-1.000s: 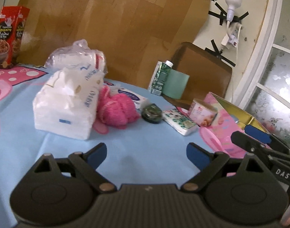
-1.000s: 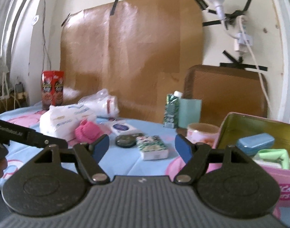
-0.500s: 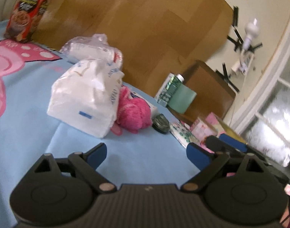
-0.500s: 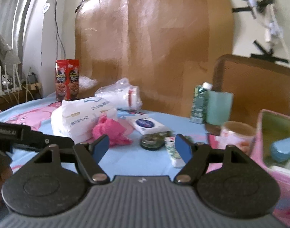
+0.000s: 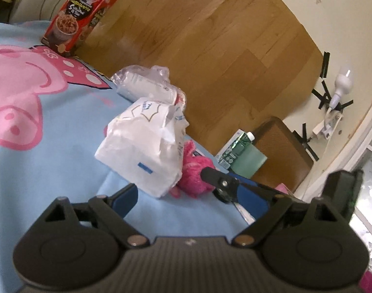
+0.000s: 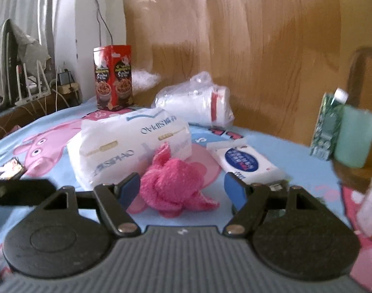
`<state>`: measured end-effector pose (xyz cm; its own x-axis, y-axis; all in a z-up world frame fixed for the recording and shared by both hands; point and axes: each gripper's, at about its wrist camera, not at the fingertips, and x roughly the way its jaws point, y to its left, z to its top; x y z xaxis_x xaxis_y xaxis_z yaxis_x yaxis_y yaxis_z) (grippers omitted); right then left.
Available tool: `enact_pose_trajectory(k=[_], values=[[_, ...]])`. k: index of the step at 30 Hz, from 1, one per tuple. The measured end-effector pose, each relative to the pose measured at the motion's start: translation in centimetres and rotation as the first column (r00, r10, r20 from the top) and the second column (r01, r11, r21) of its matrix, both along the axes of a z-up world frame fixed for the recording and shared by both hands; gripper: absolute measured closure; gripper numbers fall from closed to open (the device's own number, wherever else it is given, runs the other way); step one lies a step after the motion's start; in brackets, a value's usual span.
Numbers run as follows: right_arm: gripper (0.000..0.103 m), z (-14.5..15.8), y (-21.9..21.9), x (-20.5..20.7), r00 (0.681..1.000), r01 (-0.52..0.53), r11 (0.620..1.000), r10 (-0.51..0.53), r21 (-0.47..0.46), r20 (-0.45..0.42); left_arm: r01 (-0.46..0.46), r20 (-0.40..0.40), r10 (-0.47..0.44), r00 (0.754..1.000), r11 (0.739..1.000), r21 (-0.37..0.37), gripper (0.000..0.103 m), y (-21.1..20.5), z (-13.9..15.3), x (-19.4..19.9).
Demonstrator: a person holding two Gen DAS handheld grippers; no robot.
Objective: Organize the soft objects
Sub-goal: 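Close the right gripper on the pink fluffy toy and lift it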
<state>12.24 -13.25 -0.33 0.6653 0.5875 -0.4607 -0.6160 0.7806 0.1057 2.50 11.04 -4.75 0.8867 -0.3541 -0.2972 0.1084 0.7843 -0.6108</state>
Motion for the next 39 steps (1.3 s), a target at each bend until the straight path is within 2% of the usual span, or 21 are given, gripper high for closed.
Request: enact_pose_trajectory(k=[5, 6, 7, 10, 15, 19, 23, 26, 29, 33, 36, 39], values=[[0.026, -1.1, 0.8, 1.6, 0.993, -0.057, 0.998, 0.06, 0.026, -0.102, -0.005, 0.03, 0.003, 1.0, 0.998, 0.067, 0.011, -0.9, 0.4, -0.4], [0.036, -1.4, 1.1, 1.6, 0.99, -0.076, 0.997, 0.079, 0.027, -0.118, -0.007, 0.035, 0.004, 0.999, 0.997, 0.08, 0.011, -1.1, 0.5, -0.5], [0.049, -1.5, 1.4, 1.5, 0.986, -0.104, 0.994, 0.106, 0.025, -0.13, -0.009, 0.037, 0.005, 0.999, 0.996, 0.089, 0.011, -1.3, 0.6, -0.5], [0.053, -1.3, 1.9, 0.2, 0.989, -0.11, 0.994, 0.108, -0.009, -0.098, -0.022, 0.046, 0.018, 0.999, 0.995, 0.094, 0.008, -1.4, 0.7, -0.8], [0.053, -1.0, 0.4, -2.4, 0.993, -0.102, 0.994, 0.099, -0.047, -0.06, -0.011, 0.037, 0.008, 0.999, 0.995, 0.098, 0.008, -1.4, 0.7, -0.6], [0.053, -0.9, -2.1, -5.0, 0.993, -0.099, 0.993, 0.094, -0.068, -0.067, -0.003, 0.032, -0.001, 0.999, 0.994, 0.113, 0.008, -1.6, 0.7, -0.5], [0.052, -0.6, -4.1, -7.8, 0.995, -0.097, 0.991, 0.094, -0.09, -0.037, 0.009, 0.017, -0.012, 1.0, 0.984, 0.179, 0.008, -2.7, 0.9, -0.3], [0.052, -0.9, -5.2, -10.0, 0.997, -0.07, 0.99, 0.072, -0.121, 0.008, 0.037, 0.012, -0.042, 0.999, 0.964, 0.262, 0.007, -4.1, 1.1, -0.4], [0.052, -1.3, -5.9, -11.6, 0.999, -0.027, 0.988, 0.034, -0.151, 0.041, 0.074, 0.008, -0.082, 0.997, 0.934, 0.35, 0.007, -5.9, 1.4, -0.5], [0.052, -1.8, -6.6, -13.0, 0.998, 0.013, 0.989, -0.004, -0.147, 0.058, 0.108, 0.026, -0.133, 0.991, 0.892, 0.439, 0.007, -7.9, 1.5, -1.3], [0.049, -2.2, -6.4, -13.5, 0.998, 0.023, 0.988, -0.013, -0.151, 0.068, 0.142, 0.019, -0.168, 0.986, 0.883, 0.447, 0.007, -8.7, 1.6, -1.6], [0.048, -2.4, -6.4, -13.5, 0.998, 0.026, 0.987, -0.015, -0.162, 0.068, 0.195, -0.024, -0.202, 0.979, 0.898, 0.394, 0.007, -9.0, 1.4, -1.6]])
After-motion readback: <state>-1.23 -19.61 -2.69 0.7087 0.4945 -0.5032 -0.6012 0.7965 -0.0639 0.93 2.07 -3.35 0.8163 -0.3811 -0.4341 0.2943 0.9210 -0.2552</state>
